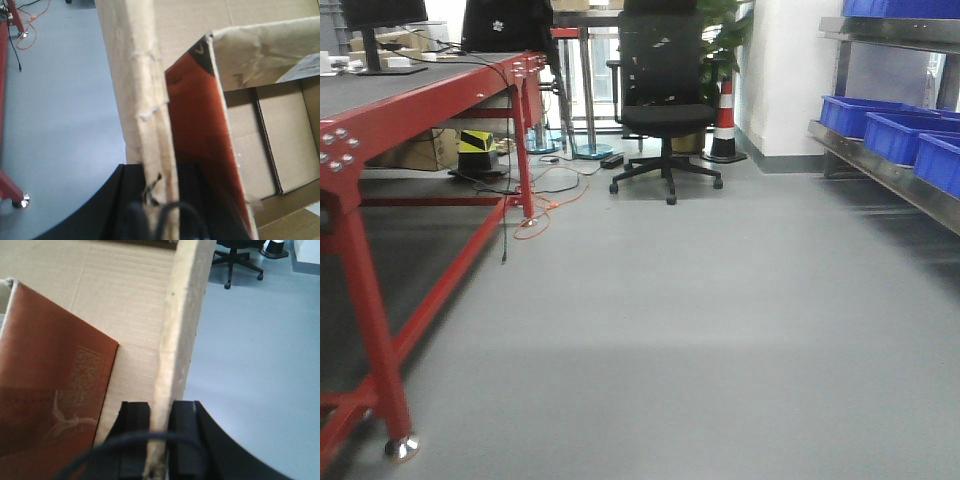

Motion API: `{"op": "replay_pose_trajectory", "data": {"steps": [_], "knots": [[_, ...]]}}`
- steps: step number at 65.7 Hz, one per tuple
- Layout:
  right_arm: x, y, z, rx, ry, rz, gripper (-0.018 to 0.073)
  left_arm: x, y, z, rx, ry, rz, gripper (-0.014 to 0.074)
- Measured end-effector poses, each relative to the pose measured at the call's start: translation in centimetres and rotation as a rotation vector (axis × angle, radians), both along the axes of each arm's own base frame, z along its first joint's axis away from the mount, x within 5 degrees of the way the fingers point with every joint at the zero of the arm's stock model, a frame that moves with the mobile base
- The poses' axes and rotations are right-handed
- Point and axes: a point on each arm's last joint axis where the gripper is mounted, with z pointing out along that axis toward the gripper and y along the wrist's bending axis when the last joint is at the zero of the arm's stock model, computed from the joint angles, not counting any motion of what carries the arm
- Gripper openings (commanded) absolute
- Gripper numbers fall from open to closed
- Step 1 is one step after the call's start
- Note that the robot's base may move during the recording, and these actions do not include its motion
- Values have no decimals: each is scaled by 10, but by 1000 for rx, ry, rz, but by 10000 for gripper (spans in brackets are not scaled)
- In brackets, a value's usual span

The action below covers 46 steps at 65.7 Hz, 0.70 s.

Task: Stack two boxes on right shelf middle
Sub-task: 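Drive the base across the room holding the boxes in both grippers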

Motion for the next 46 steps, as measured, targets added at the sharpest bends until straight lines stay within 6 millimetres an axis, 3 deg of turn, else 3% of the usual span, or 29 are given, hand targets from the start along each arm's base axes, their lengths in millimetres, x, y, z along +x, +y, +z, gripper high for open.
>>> {"op": "replay_pose_trajectory", "data": {"steps": [46], "knots": [[0, 0, 0, 1, -2, 0, -154, 0, 0, 0, 1, 0, 1, -111]]}}
